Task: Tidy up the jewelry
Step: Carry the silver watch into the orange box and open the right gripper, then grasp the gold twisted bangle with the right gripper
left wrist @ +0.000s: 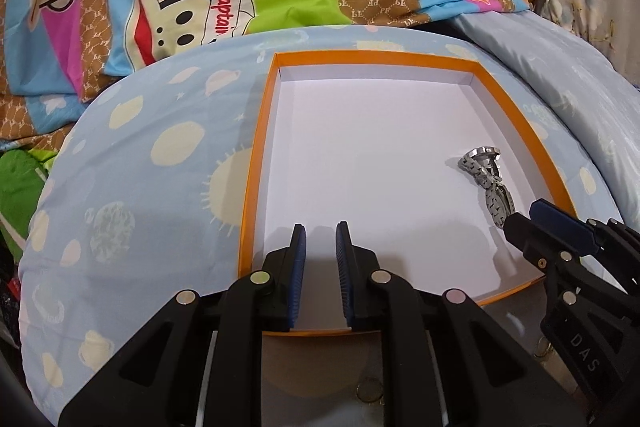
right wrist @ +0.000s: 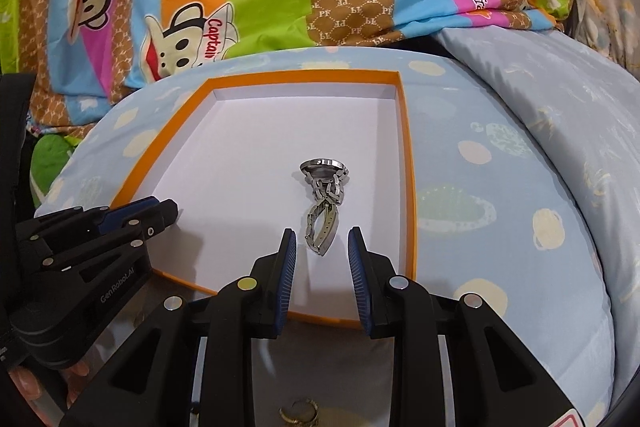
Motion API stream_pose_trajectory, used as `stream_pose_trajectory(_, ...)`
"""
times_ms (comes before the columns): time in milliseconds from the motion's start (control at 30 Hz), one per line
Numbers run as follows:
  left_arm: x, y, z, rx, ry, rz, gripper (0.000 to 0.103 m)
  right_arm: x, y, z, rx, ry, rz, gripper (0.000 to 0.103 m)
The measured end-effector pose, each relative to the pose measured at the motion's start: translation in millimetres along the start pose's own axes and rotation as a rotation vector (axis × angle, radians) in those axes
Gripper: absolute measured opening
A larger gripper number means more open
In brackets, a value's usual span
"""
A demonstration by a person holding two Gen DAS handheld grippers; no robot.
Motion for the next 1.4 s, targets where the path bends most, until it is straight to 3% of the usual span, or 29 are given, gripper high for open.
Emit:
stream_pose_trajectory(100,-19.8,-7.7,1.9,-0.036,0.035,0.021,0.016,-30.5,8.5,-1.1,0.054,0.062,-0.041,0.027)
stream_pose_trajectory(233,-67.8,-28.1,12.6,-0.087,0.14,0.031,0.036,-76.5,18.3,17.9,0.081,0.129,-0.063,0.028)
stream_pose_trajectory(300,-86.3,-37.4,23.9,-0.102,0.169,0.038,0.037,-91.2,20.5,35.8,0.094,0.131,-0.089,0.03)
stream_pose_trajectory(500,-104.9,-54.9,72.2,-0.151,0.151,0.033,0.037,-103.5,2.4,97.6,0.094,0.088,-0.122,0.034)
stream_pose_trajectory(700,-106.6,-52.1,117.8,-0.154,0.123,0.053,0.037,-101.4,-26.5,133.6,0.063,0.051,-0.144,0.034)
stream_pose_trajectory(933,-125.9,-39.8,136.2,-0.113,0.194,0.138,0.037,-103.9,-34.2,144.1,0.056,0.057,-0.137,0.034)
stream_pose_trajectory(1200,-138.6,-34.8,133.1,-0.082,0.23,0.225,0.036,-102.8,-30.1,145.4,0.074,0.044,-0.152,0.034)
stream_pose_trajectory(1400,-146.4,-46.5,148.4,-0.088,0.226,0.183,0.037,-99.8,-35.6,146.2,0.046,0.029,-0.136,0.035)
Point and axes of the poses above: each gripper's, at about its wrist camera, not at the fingertips, and x roughly the way its jaws point, y to its right, z to its underside, the point moved 5 cm from there along x, roughly the way its jaws point, and after that the axes turned 5 degrees about -y, right-handed, at the moved point
